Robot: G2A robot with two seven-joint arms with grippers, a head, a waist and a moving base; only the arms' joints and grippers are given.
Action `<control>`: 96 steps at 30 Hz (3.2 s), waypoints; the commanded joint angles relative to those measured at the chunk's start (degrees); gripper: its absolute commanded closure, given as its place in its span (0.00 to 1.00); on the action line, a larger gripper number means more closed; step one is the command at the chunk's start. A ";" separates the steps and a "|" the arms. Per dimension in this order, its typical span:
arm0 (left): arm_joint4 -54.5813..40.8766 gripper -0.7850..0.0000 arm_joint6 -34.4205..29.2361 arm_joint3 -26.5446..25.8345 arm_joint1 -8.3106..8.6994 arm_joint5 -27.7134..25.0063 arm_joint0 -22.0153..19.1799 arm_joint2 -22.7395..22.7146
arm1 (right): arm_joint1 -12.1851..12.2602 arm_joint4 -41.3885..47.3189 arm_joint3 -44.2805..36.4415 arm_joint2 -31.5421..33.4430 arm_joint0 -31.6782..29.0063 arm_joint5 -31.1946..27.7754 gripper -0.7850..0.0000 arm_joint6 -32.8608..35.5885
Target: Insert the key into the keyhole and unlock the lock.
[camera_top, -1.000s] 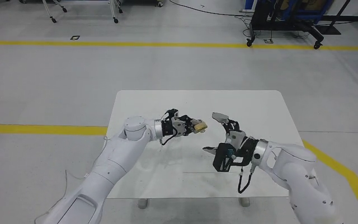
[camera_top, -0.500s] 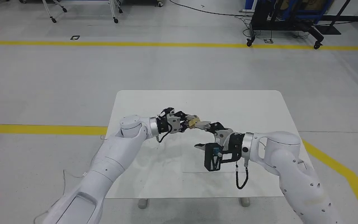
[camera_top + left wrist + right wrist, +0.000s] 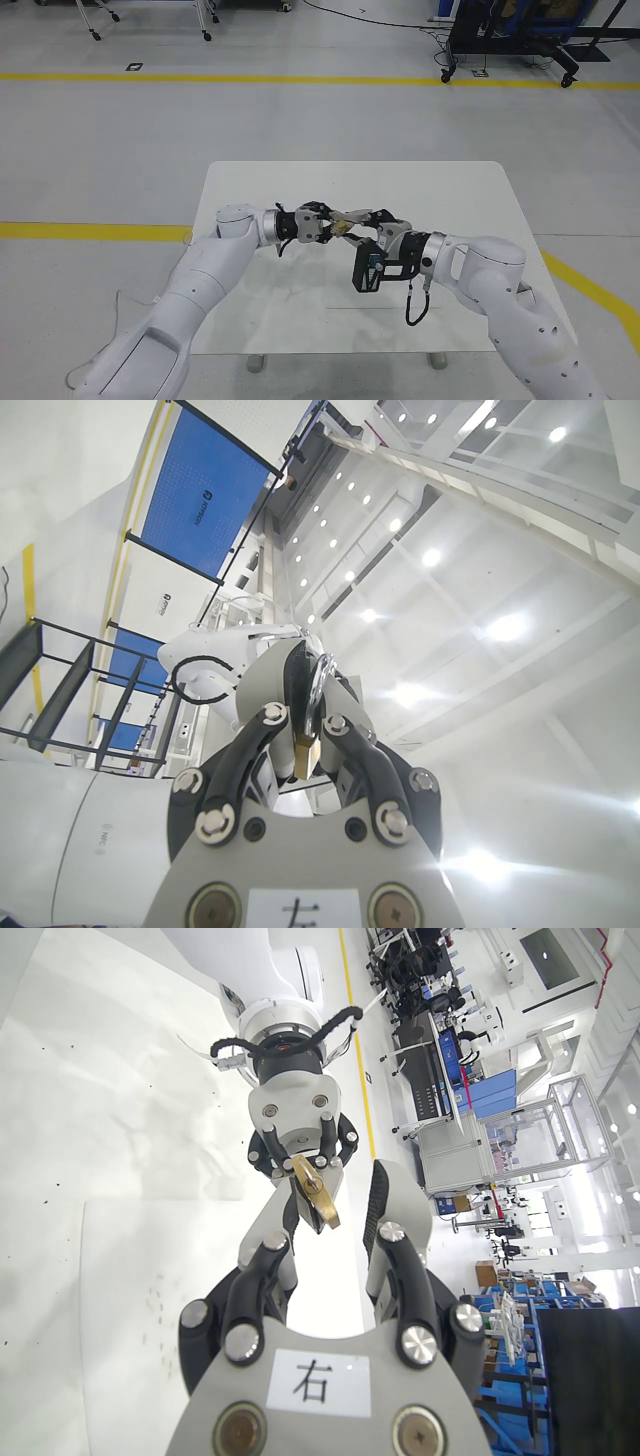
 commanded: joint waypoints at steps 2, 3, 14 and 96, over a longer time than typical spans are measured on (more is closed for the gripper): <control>-1.23 1.00 0.62 2.26 -0.80 1.87 -1.05 0.70 | 0.25 -2.11 -0.66 0.48 -1.01 1.26 0.65 -0.78; -1.81 1.00 1.00 2.95 -1.06 2.44 -1.30 0.83 | 0.33 -2.67 -0.92 0.62 -1.41 1.50 0.65 -1.10; -3.33 1.00 10.52 5.33 -3.05 0.85 -2.56 1.17 | 0.48 -2.56 1.03 0.31 -1.24 2.87 0.67 -2.69; 17.95 1.00 47.44 -25.20 0.16 -3.95 12.38 -9.92 | 0.10 34.29 10.49 13.20 -3.37 4.93 0.00 2.68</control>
